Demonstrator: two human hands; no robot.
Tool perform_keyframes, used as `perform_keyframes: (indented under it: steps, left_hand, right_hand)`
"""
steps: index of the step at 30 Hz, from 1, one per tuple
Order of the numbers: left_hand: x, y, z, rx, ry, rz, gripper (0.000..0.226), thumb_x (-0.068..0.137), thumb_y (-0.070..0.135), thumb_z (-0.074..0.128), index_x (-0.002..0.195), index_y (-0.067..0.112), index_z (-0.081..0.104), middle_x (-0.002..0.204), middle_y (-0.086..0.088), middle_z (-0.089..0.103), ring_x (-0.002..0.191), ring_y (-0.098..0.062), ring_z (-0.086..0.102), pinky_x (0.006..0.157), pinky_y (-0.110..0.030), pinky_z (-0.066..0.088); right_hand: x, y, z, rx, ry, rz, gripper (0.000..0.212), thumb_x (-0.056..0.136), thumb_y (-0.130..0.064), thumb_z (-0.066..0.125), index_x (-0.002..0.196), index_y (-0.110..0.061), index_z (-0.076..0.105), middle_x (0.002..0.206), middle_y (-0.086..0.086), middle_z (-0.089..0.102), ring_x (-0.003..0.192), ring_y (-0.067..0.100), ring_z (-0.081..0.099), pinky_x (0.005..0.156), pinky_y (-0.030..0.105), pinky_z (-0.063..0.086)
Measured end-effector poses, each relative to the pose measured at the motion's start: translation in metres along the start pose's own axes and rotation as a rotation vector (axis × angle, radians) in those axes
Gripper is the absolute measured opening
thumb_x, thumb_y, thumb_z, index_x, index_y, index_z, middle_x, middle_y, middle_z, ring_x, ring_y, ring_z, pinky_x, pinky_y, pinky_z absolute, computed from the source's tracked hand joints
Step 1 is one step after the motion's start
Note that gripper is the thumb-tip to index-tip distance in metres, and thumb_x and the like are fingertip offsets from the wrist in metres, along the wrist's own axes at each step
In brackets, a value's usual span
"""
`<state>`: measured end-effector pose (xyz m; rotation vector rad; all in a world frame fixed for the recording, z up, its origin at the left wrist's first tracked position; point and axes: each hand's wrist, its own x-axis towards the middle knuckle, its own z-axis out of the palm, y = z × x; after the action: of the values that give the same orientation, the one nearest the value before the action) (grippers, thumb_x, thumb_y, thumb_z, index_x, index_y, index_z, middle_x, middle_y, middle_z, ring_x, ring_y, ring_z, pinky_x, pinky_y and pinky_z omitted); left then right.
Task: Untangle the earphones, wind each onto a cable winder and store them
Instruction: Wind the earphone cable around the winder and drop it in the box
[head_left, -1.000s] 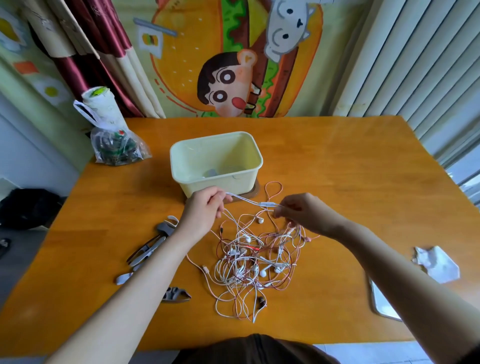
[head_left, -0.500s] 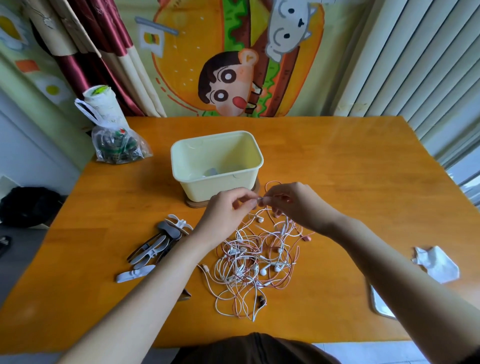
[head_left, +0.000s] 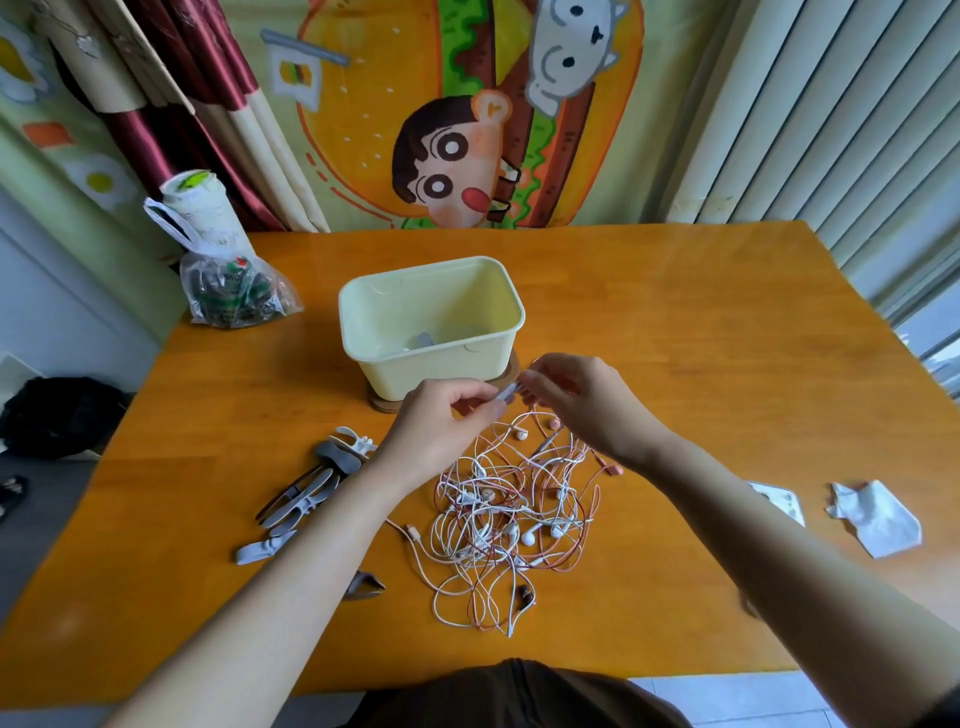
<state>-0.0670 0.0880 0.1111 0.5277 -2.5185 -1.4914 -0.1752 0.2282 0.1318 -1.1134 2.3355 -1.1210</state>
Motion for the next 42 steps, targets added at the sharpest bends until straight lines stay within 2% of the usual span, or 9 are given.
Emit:
perform_keyframes:
  steps: [8,15,19,26,29,34,37,39,42]
  left_hand:
    - [-0.001,-0.001,-0.001,-0.235,0.079,-0.125,0.013,0.092,0.02,0.061,0.09,0.028,0.071,0.094,0.002,0.071,0.095,-0.011,0.063,0.087,-0.024,0.048]
    - [0.001,-0.004,0.0,-0.252,0.12,-0.111,0.016,0.093,0.016,0.059,0.085,0.027,0.066,0.073,0.005,0.064,0.071,-0.001,0.058,0.075,-0.016,0.046]
    - [0.0,-0.001,0.001,-0.265,0.076,-0.049,0.016,0.094,0.014,0.058,0.086,0.026,0.066,0.073,0.003,0.062,0.066,-0.003,0.059,0.07,-0.015,0.047]
    - [-0.007,-0.04,-0.001,0.095,-0.01,-0.189,0.028,0.097,0.027,0.051,0.074,0.022,0.066,0.069,-0.01,0.06,0.065,-0.029,0.052,0.065,-0.037,0.045]
    - [-0.009,-0.054,-0.004,0.102,0.003,-0.267,0.032,0.097,0.031,0.051,0.069,0.02,0.063,0.085,-0.022,0.065,0.078,-0.036,0.06,0.079,-0.05,0.051]
    - [-0.01,-0.063,-0.004,0.132,-0.105,-0.302,0.03,0.1,0.026,0.046,0.075,0.018,0.059,0.064,0.0,0.055,0.063,-0.014,0.054,0.069,-0.03,0.043]
    - [-0.007,-0.06,0.005,0.117,-0.089,-0.289,0.026,0.101,0.023,0.043,0.079,0.018,0.054,0.064,0.001,0.059,0.069,-0.021,0.06,0.072,-0.028,0.042]
    - [-0.004,-0.052,0.012,0.009,-0.03,-0.247,0.024,0.101,0.019,0.043,0.08,0.018,0.053,0.06,0.001,0.061,0.078,-0.035,0.062,0.074,-0.028,0.042]
    - [-0.001,-0.027,0.014,-0.248,0.122,-0.152,0.022,0.1,0.01,0.044,0.081,0.014,0.055,0.057,0.004,0.059,0.071,-0.021,0.066,0.083,-0.028,0.049]
  right_hand:
    - [-0.006,0.02,0.005,-0.148,-0.033,0.014,0.02,0.093,-0.018,0.057,0.083,-0.009,0.072,0.068,-0.007,0.066,0.062,0.001,0.061,0.061,0.007,0.041]
    - [-0.004,0.012,0.009,0.027,-0.035,0.002,0.034,0.091,-0.019,0.06,0.124,-0.01,0.055,0.116,-0.003,0.06,0.107,0.008,0.057,0.093,0.024,0.046]
    - [0.0,0.003,0.012,0.157,-0.092,0.003,0.009,0.093,-0.022,0.057,0.087,-0.02,0.063,0.081,-0.002,0.069,0.066,0.003,0.059,0.06,0.016,0.044]
    - [0.002,0.014,-0.011,0.294,-0.064,0.25,0.029,0.093,-0.032,0.057,0.069,-0.018,0.068,0.044,-0.011,0.04,0.038,0.003,0.033,0.04,0.014,0.028]
    - [0.0,0.022,-0.02,0.223,-0.049,0.275,0.03,0.091,-0.035,0.059,0.068,-0.019,0.069,0.047,-0.008,0.036,0.039,0.004,0.027,0.041,0.017,0.021]
    - [0.006,0.018,-0.034,0.009,0.064,0.201,0.029,0.09,-0.036,0.06,0.07,-0.019,0.071,0.038,-0.008,0.034,0.035,0.008,0.025,0.038,0.018,0.017]
    - [0.016,0.003,-0.052,-0.059,0.216,0.105,0.028,0.091,-0.035,0.059,0.071,-0.019,0.071,0.034,-0.007,0.036,0.034,0.007,0.033,0.038,0.017,0.021]
    - [0.022,-0.008,-0.059,-0.116,0.337,0.034,0.028,0.092,-0.036,0.058,0.073,-0.02,0.07,0.04,-0.009,0.039,0.039,0.004,0.039,0.04,0.017,0.023]
    - [0.025,-0.014,-0.059,-0.416,0.369,0.036,0.027,0.094,-0.038,0.054,0.084,-0.018,0.069,0.062,-0.004,0.054,0.057,0.013,0.049,0.049,0.025,0.03]
